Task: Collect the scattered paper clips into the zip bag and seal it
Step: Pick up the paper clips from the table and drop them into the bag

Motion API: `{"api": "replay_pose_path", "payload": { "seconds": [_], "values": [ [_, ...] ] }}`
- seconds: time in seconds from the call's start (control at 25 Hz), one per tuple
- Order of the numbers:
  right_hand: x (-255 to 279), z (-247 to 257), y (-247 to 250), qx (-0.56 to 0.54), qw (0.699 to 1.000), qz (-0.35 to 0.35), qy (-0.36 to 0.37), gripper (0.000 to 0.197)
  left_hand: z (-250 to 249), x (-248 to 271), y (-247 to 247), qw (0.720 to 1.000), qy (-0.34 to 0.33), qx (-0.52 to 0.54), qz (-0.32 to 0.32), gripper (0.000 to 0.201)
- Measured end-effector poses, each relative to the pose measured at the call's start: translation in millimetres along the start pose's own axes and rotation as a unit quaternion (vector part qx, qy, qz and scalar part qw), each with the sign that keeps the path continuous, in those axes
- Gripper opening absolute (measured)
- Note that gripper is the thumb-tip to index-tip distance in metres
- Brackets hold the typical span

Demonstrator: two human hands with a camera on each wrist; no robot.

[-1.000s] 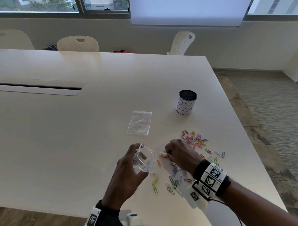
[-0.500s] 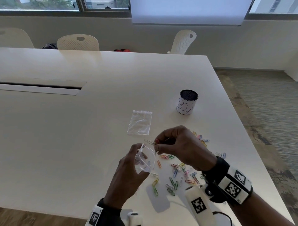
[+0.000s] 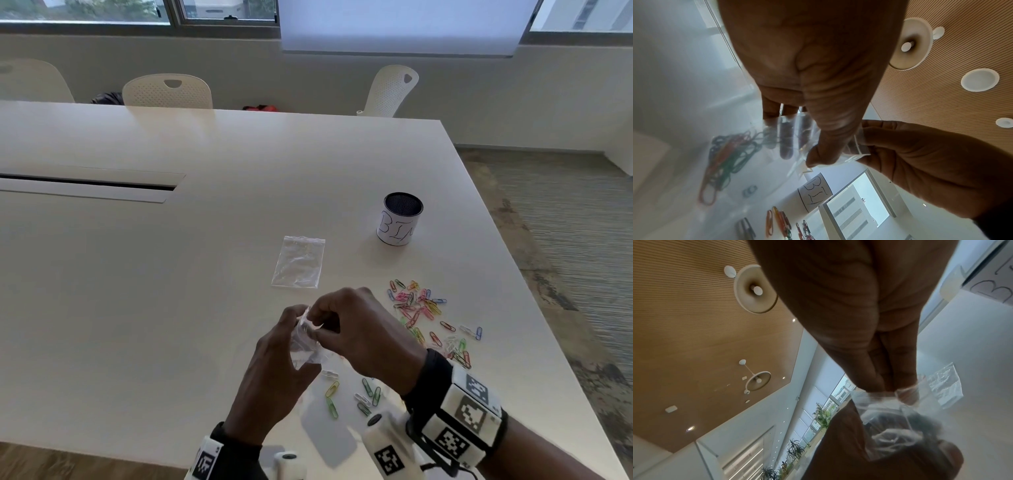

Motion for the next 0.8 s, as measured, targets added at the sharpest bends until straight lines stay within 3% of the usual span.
{"api": "replay_pose_path", "payload": {
  "seconds": [0.08,0.2,0.36,0.44,0.6,0.72,0.8],
  "values": [
    [1,6,1,0.011,1.0,0.005,0.01,0.025,0,0,1,1.0,0.0,0.006,0.002,0.066],
    [0,13,16,-0.001,0.999,-0.021,0.036,0.015,2,2,4,1.0,0.004,0.007,0.001,0.066],
    [-7,-13,40,-0.005,0.997,-0.074,0.03,0.009,8,6,17,1.0,0.021,0.011,-0.018,0.066],
    [-9,-40,23,0.018,1.0,-0.025,0.0,0.013,11,9,28,0.999,0.028,0.012,-0.034,0.067],
    [-4,-77,-40,0.073,0.983,0.165,-0.026,0.045,15,18,46,0.998,0.034,0.013,-0.058,0.07],
    [7,-88,-68,0.106,0.961,0.256,-0.013,0.065,16,24,51,0.997,0.038,0.01,-0.067,0.072],
    [14,-90,-77,0.132,0.946,0.295,0.013,0.062,16,28,51,0.997,0.041,0.013,-0.07,0.072]
  ]
}}
Point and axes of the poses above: each hand's wrist, its own x-axis away from the middle knuckle, its own y-axis out of the back of the hand, z = x × y, the point moved 9 cm from there along -x, towards the middle knuckle, and after that the axes turned 15 degrees about -x, right-handed, at the moved point
